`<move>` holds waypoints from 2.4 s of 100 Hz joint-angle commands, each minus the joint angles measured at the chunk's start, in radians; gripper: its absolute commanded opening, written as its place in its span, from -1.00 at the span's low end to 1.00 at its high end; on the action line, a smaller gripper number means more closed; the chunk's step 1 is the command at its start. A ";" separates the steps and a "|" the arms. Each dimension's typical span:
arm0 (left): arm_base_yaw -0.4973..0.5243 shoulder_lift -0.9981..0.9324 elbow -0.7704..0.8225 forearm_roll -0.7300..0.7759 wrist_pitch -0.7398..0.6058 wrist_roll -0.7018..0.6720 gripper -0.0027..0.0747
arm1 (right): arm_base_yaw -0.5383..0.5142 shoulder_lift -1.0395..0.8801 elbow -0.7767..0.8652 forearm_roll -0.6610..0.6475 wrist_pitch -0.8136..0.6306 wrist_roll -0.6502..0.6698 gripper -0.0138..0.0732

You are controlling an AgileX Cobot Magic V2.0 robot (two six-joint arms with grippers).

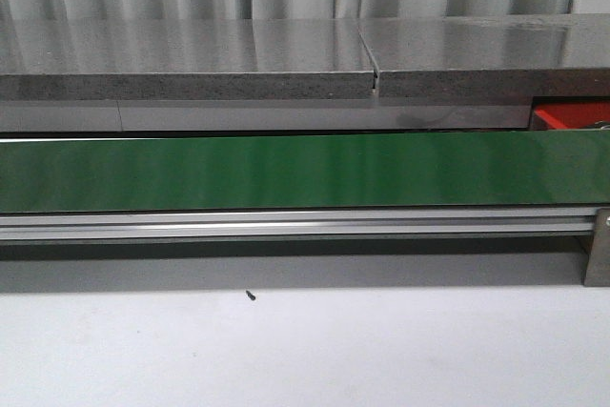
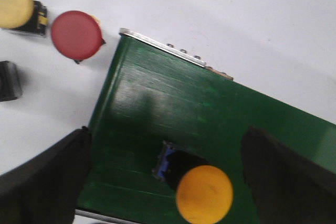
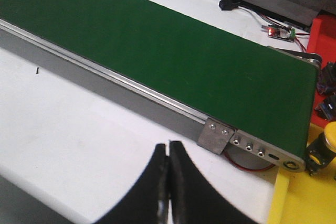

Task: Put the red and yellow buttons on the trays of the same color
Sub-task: 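Set the yellow button on the belt with the left gripper and release, then lower the left gripper onto a red-capped button and grasp it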

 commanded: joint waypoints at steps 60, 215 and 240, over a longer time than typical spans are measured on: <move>0.179 0.079 -0.004 0.040 -0.048 -0.004 0.53 | -0.001 0.000 -0.026 0.005 -0.062 -0.008 -0.95; 0.159 0.005 0.014 0.059 -0.210 0.028 -0.31 | -0.001 0.000 -0.026 0.005 -0.062 -0.008 -0.95; 0.135 -0.141 0.094 0.010 -0.218 0.030 -0.31 | -0.001 0.000 -0.026 0.005 -0.062 -0.008 -0.95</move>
